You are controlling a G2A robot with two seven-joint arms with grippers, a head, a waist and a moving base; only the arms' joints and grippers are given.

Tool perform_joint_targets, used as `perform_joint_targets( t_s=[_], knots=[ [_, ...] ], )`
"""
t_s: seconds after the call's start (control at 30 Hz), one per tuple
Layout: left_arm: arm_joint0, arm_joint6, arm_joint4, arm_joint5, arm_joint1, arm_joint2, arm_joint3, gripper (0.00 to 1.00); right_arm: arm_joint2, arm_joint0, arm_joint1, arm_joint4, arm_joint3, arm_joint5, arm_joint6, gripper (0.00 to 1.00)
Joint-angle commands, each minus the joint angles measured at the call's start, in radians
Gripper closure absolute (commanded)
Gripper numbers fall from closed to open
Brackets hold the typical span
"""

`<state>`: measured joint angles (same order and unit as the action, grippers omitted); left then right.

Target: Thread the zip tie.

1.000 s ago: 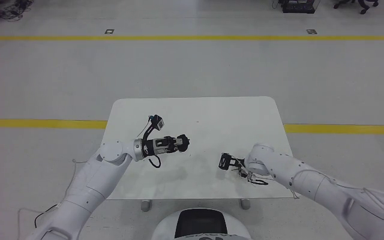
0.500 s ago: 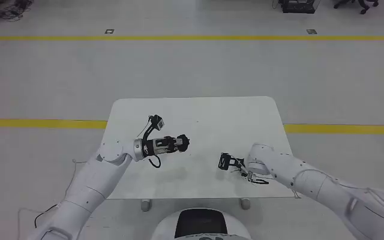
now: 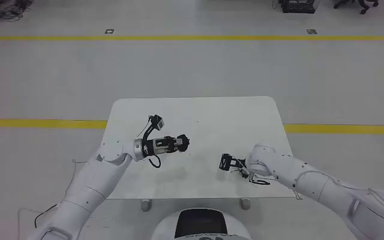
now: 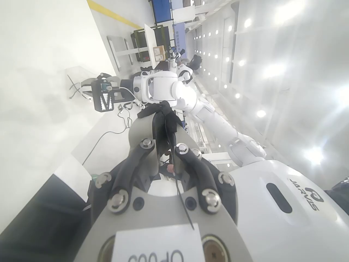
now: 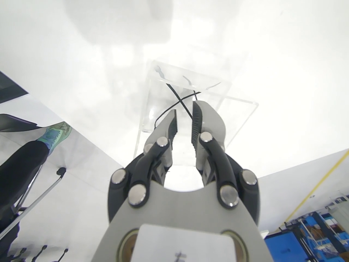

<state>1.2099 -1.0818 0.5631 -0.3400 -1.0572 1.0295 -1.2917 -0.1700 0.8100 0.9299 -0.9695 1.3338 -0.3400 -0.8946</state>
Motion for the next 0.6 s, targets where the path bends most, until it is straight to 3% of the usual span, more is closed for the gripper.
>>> perform_joint_targets(
  t_s=[0.0, 0.37, 0.57],
  knots=[
    [0.0, 0.0, 0.0, 0.0, 0.0, 0.0, 0.0, 1.0, 0.0, 0.001, 0.001, -0.005, -0.002, 0.0, 0.006, 0.74],
    [0.0, 0.0, 0.0, 0.0, 0.0, 0.0, 0.0, 1.0, 0.0, 0.008, 0.008, -0.021, -0.026, 0.0, 0.034, 0.77],
    [0.0, 0.0, 0.0, 0.0, 0.0, 0.0, 0.0, 1.0, 0.0, 0.006, 0.013, -0.014, -0.031, 0.0, 0.026, 0.95]
  ],
)
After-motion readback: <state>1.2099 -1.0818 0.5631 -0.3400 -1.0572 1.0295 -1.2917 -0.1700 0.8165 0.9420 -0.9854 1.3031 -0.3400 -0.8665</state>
